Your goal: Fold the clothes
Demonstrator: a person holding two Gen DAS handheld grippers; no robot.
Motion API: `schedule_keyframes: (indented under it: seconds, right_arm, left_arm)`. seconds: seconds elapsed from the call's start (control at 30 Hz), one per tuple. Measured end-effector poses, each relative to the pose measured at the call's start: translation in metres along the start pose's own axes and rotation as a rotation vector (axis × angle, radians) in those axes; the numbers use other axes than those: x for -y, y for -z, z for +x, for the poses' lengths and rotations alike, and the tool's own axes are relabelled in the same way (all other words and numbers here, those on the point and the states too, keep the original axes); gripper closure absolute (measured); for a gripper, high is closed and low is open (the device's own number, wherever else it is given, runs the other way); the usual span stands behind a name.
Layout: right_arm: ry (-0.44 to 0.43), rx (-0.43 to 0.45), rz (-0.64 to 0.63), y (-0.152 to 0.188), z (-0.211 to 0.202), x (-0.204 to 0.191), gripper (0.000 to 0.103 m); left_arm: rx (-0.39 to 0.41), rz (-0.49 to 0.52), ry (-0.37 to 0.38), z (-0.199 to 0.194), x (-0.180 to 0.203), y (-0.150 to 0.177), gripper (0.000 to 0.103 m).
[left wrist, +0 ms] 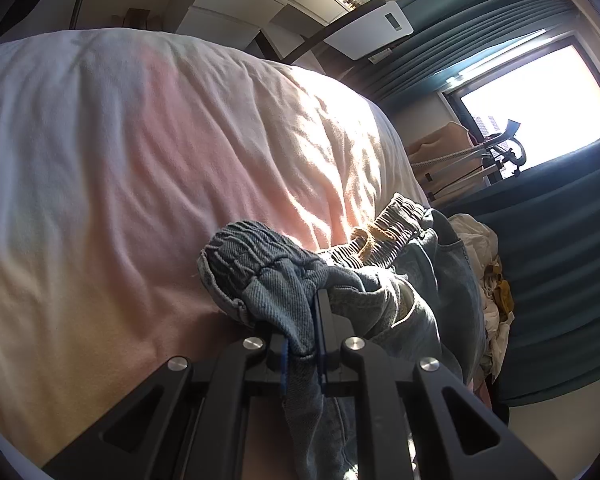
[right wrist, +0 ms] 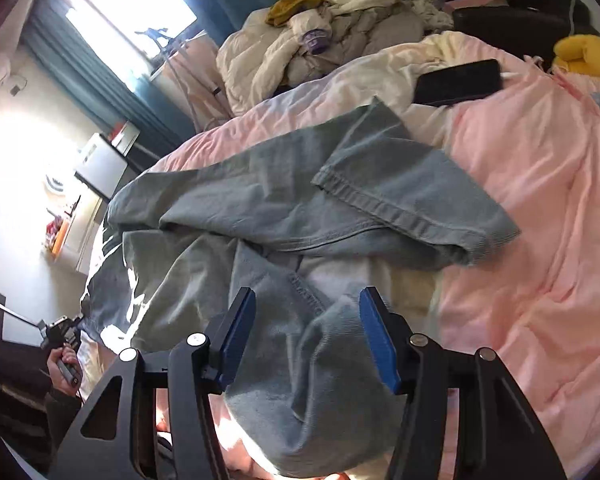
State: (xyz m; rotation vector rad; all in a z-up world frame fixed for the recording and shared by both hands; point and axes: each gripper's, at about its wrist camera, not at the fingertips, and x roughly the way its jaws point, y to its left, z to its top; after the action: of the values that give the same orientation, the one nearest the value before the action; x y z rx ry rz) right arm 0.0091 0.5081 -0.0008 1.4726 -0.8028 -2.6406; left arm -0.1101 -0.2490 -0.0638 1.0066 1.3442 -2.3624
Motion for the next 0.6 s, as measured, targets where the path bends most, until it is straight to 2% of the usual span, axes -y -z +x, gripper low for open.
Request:
schedule_keyframes:
  seconds: [0.17, 0.23, 0.3, 0.37, 0.43, 0.5, 0.53, 0.57, 0.6]
  right_arm:
    - [0.057, -0.118, -0.010, 0.014, 0.009, 0.046, 0.048]
    - [0.026, -0.149, -0.050, 0.021, 0.020, 0.046, 0.047]
    - [0.010, -0.189, -0.102, 0.026, 0.038, 0.036, 0.040]
    - [0.009, -0.228, -0.104, 0.028, 0.053, 0.029, 0.042]
    - [0.003, -0.232, -0.085, 0.029, 0.055, 0.022, 0.054]
    - [0.033, -0.218, -0.114, 0.029, 0.048, 0.011, 0.077]
    - [0.054, -0.205, -0.125, 0.029, 0.041, 0.006, 0.082]
    - [0.086, -0.184, -0.134, 0.029, 0.032, 0.002, 0.092]
    - [0.115, -0.160, -0.135, 0.028, 0.021, -0.001, 0.094]
  left_arm:
    - [-0.002, -0.008, 0.003, 0.002, -0.001, -0.001, 0.093]
    - [-0.003, -0.008, 0.002, 0.003, -0.001, -0.001, 0.093]
    - [-0.002, -0.005, 0.002, 0.003, -0.001, -0.001, 0.093]
    - [-0.004, -0.012, 0.005, 0.004, -0.003, -0.001, 0.093]
    - [-0.004, -0.009, 0.011, 0.004, -0.003, -0.002, 0.093]
    - [0.003, -0.027, 0.028, 0.002, -0.005, -0.002, 0.093]
    - [0.003, -0.039, 0.035, 0.002, -0.007, -0.002, 0.093]
    - [0.002, -0.050, 0.041, 0.003, -0.008, -0.003, 0.093]
    - [0.002, -0.058, 0.049, 0.002, -0.009, -0.003, 0.093]
